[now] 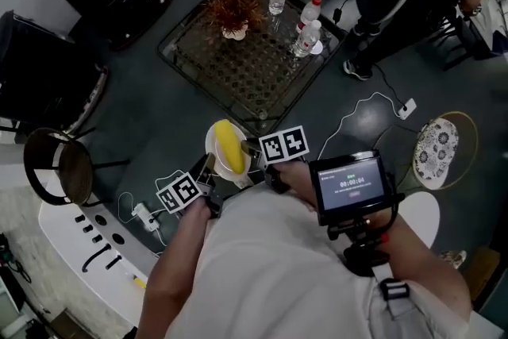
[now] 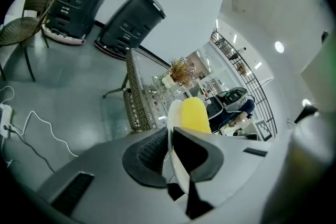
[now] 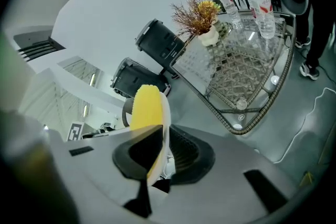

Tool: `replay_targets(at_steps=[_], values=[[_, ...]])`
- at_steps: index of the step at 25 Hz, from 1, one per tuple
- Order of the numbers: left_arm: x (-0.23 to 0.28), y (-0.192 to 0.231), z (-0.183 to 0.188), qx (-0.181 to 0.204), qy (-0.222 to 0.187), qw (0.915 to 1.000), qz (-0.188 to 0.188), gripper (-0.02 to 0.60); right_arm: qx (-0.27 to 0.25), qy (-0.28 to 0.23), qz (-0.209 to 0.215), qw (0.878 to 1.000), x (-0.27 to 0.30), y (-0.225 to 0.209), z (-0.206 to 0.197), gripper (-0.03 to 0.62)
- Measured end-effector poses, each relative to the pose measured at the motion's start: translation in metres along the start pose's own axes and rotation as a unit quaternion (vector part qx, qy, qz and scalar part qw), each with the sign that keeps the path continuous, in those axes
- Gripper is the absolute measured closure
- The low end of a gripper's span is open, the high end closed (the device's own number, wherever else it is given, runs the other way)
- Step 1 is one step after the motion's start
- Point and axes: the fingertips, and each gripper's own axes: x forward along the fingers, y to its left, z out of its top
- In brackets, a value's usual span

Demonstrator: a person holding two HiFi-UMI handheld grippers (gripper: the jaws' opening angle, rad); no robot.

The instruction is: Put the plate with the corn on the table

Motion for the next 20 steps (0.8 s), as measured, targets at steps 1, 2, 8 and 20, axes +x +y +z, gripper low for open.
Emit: replay_targets(at_steps=[1,2,8,20], values=[[0.0,0.002,0.005,0.004,0.005,1.0,-0.003,0.545,0.003,-0.005,-0.003,1.0,0.003,0.002,0.002,0.546],[0.001,0.003,0.01,0.009,0.009,0.9999,-0.007,0.546,0.006,-0.01,-0.005,1.0,0.006,0.003,0.004,0.546],[0.01,0.006,0.021,0.027,0.041,0.9985,-0.026,0.545,0.032,-0.036,-0.02,0.999,0.009,0.002,0.008,0.546],[0.052,0.001,0.036,0.037,0.066,0.9966,-0.032,0.545,0.052,-0.047,-0.027,0.997,0.011,-0.027,0.036,0.546]])
